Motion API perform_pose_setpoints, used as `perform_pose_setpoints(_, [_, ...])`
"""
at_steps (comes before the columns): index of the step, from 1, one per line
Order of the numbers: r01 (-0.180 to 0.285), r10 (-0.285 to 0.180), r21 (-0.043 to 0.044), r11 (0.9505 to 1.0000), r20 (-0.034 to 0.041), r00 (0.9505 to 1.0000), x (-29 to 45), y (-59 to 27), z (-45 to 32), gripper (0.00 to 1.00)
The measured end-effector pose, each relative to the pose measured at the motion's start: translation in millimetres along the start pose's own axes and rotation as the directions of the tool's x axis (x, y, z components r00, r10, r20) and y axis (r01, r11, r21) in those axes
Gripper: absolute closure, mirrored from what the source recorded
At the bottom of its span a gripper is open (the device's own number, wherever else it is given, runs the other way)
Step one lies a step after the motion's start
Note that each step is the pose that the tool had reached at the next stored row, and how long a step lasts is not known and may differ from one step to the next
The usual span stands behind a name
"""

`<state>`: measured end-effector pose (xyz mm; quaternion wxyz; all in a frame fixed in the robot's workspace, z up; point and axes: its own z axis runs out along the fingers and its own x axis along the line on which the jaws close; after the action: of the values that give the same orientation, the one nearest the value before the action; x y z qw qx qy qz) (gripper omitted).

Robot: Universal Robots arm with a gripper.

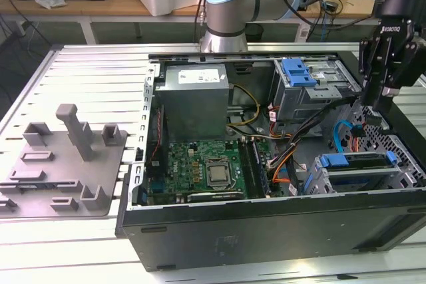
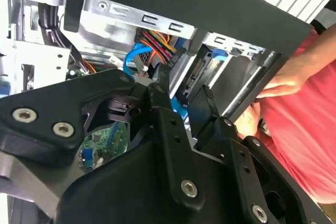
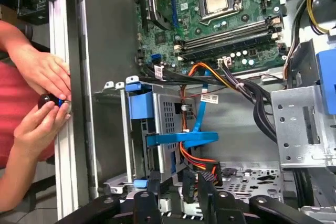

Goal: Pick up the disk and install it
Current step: 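Insert the first disk wire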

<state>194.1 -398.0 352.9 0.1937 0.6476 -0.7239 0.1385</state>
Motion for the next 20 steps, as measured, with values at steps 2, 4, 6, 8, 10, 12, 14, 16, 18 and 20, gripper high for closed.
perform_pose_setpoints(2, [0.000, 0.000, 0.0000, 1.0000, 0.0000, 1.0000, -1.7, -0.5, 2.5, 0.58])
perform_pose_setpoints(4, [0.000, 0.000, 0.0000, 1.0000, 0.0001, 1.0000, -3.2, -1.6, 3.6, 0.58])
perform_pose_setpoints(6, [0.000, 0.000, 0.0000, 1.0000, 0.0001, 1.0000, -5.5, -3.9, 4.1, 0.58])
perform_pose_setpoints(8, [0.000, 0.000, -0.0001, 1.0000, 0.0000, 1.0000, -7.2, -5.4, 4.7, 0.58])
perform_pose_setpoints(10, [-0.006, 0.006, -0.0033, 1.0000, 0.0003, 1.0000, -9.8, -6.4, 5.5, 0.58])
perform_pose_setpoints(12, [-0.024, 0.024, -0.0126, 0.9996, 0.0011, 0.9997, -11.3, -6.4, 6.4, 0.58])
perform_pose_setpoints(14, [-0.046, 0.046, -0.0236, 0.9987, 0.0020, 0.9990, -12.4, -6.8, 7.1, 0.58])
perform_pose_setpoints(16, [-0.065, 0.065, -0.0339, 0.9973, 0.0022, 0.9979, -14.4, -9.7, 6.8, 0.58])
perform_pose_setpoints(18, [-0.078, 0.078, -0.0403, 0.9962, 0.0018, 0.9970, -14.9, -11.4, 6.6, 0.58])
perform_pose_setpoints(20, [-0.094, 0.094, -0.0481, 0.9944, -0.0016, 0.9956, -15.6, -13.6, 6.7, 0.58])
